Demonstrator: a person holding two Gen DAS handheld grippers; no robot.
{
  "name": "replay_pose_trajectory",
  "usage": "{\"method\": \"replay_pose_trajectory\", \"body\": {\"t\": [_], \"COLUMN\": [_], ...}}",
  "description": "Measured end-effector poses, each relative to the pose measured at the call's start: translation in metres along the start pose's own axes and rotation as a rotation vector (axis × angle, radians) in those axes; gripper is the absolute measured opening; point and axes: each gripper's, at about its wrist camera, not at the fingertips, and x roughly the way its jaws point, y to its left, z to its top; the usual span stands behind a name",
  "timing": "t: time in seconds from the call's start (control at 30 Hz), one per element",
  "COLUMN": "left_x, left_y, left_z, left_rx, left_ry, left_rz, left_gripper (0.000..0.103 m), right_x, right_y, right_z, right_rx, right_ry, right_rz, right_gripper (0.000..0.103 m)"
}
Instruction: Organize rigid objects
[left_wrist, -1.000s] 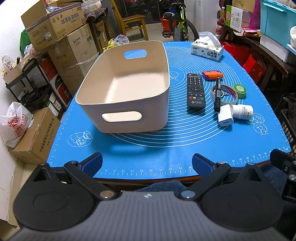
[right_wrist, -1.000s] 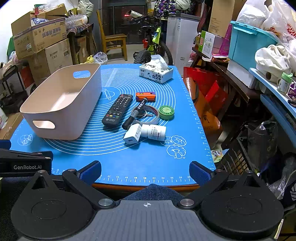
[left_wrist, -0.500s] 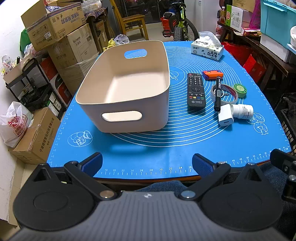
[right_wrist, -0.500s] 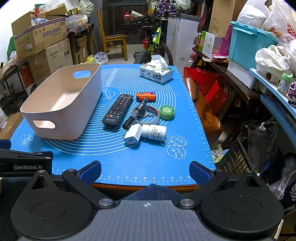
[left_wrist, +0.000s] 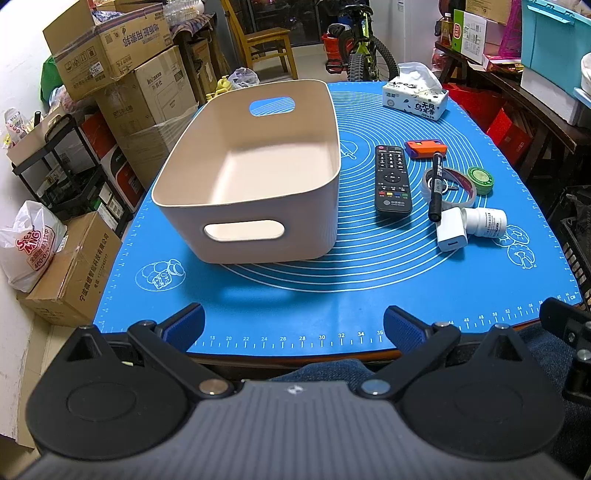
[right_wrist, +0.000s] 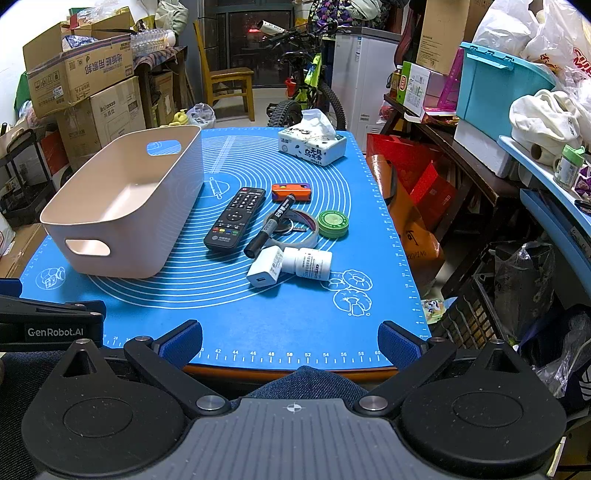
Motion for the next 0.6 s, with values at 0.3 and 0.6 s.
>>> {"method": "replay_pose_trajectory", "body": {"t": [0.3, 0.6], "left_x": [0.0, 0.0009], "left_y": [-0.0001, 0.0007], "left_z": [0.0002, 0.0012], "left_rx": [0.001, 0.002], "left_ry": [0.001, 0.001], "left_rz": [0.0, 0.002], "left_gripper": [0.102, 0.102], "right_x": [-0.0003, -0.0008], "right_y": [0.0003, 0.0003], "right_z": [0.0, 0.0002], "right_rx": [0.0, 0.0], "right_ry": [0.0, 0.0], "right_rz": [0.0, -0.001], "right_gripper": [0.101, 0.101]}}
